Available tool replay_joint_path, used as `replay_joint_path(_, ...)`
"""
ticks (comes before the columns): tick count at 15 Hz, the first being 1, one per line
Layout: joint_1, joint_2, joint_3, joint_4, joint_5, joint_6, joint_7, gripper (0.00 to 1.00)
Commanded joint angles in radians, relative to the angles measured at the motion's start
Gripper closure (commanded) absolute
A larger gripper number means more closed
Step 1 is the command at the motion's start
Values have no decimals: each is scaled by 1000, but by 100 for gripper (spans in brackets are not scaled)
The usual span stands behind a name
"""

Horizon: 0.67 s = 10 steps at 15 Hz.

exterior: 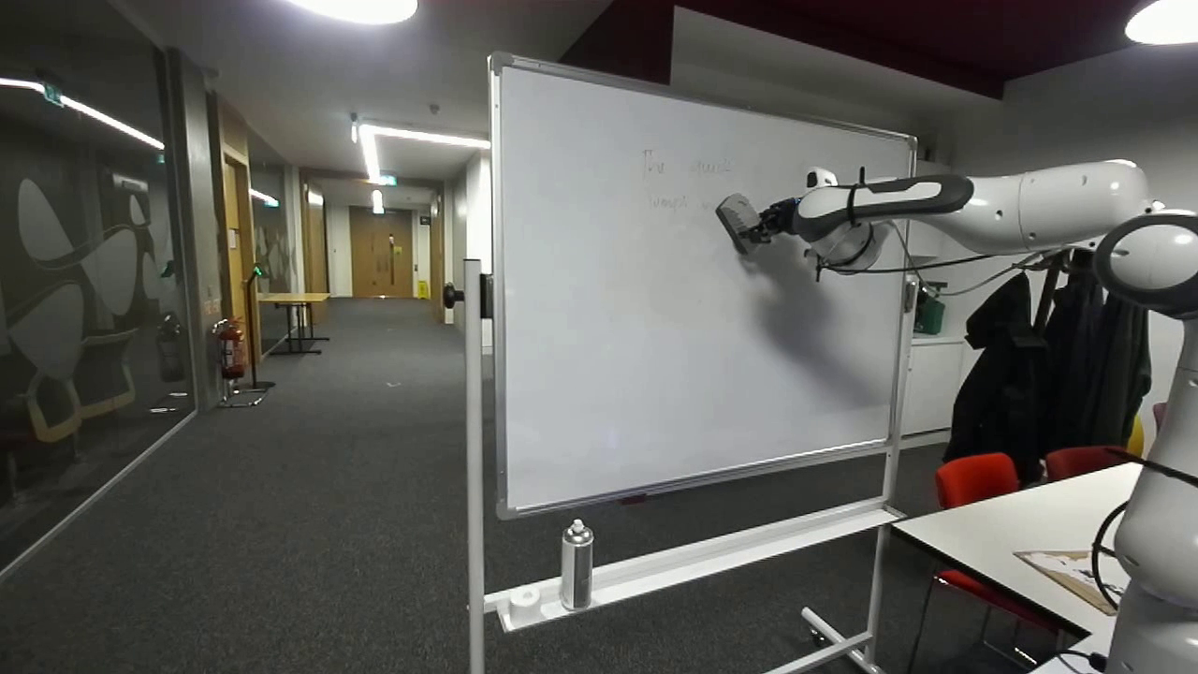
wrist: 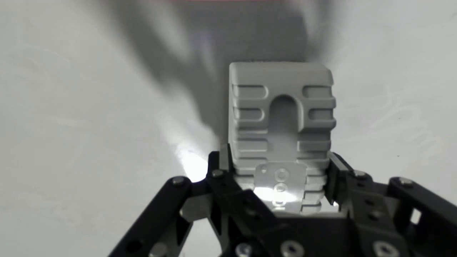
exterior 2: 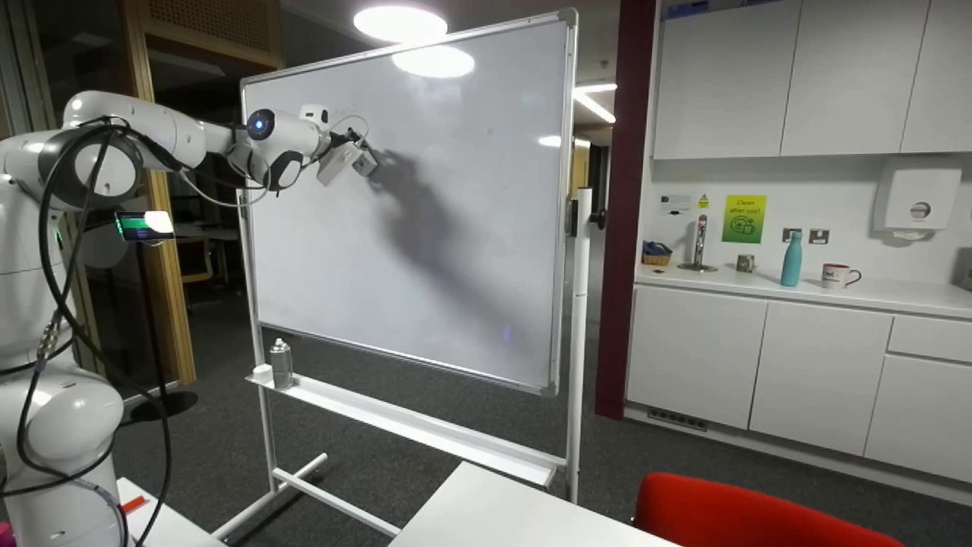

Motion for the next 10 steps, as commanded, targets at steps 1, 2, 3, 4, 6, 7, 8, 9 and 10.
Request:
replay_joint_path(1,9,32,37,28,-81,26,43,65)
replay_joint_path(2,8,31,44,32,-99,25,56,65)
replay_joint_path(3,5,30,52,34,-120,25,73,65)
replay_joint_path(4,3,32,59,36,-141,26,89,65)
replay_joint_path(6,-3,39,70,34,-183,28,122,65)
replay_joint_path(7,-6,42,73,33,-202,28,141,65)
replay_joint_path(8,-12,39,71,28,-216,14,170,65)
replay_joint_path(9,-15,33,67,27,-225,-2,194,65)
replay_joint_path(10,-2,5,59,0,-187,0,146,40)
